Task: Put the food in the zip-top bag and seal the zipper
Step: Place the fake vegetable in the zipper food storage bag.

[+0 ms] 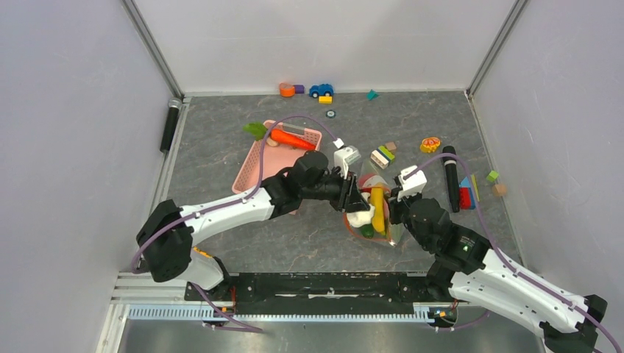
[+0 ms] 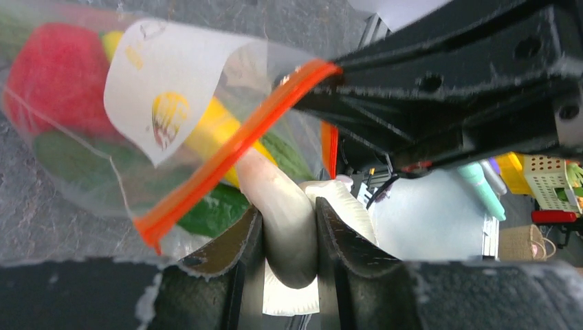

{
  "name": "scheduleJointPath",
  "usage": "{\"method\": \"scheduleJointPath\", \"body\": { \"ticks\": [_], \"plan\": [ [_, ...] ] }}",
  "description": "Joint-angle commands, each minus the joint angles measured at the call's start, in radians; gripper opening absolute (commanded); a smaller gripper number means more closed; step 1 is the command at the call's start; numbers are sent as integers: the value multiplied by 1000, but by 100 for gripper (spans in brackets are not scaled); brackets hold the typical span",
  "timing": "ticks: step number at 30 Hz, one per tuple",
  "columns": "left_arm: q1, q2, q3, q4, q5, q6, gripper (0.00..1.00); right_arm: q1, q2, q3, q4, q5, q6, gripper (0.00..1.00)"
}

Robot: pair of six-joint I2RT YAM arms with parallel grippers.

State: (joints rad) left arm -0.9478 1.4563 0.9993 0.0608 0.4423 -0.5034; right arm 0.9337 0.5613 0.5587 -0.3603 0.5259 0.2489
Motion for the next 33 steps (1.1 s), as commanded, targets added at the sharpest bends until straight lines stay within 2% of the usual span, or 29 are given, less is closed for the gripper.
{"method": "scheduleJointPath", "body": {
  "ticks": [1,9,15,19,21,22,24,26,33],
  "plan": [
    [-14,49,95,-5,-83,6,26,-3,-22,56,38,-46,27,2],
    [-35,142,208,-111,-156,-5,28,-3,-43,70,52,-92,75,2],
    [-42,201,286,-234,-347,-35,35,-3,-39,86,55,-121,88,3],
    [-41,242,340,-294,-417,-56,39,-3,-45,86,62,-146,86,3],
    [-42,257,361,-324,-439,-64,48,-3,-50,86,62,-149,86,3],
    [-42,262,371,-338,-459,-66,63,-3,-53,85,61,-149,85,3],
    [-42,264,378,-353,-473,-67,72,-3,-58,83,62,-146,84,3],
    [-42,257,376,-362,-482,-67,81,-3,-63,80,60,-139,79,3],
    [-43,217,371,-412,-571,-57,100,-3,-75,80,44,-92,65,3]
  ]
}}
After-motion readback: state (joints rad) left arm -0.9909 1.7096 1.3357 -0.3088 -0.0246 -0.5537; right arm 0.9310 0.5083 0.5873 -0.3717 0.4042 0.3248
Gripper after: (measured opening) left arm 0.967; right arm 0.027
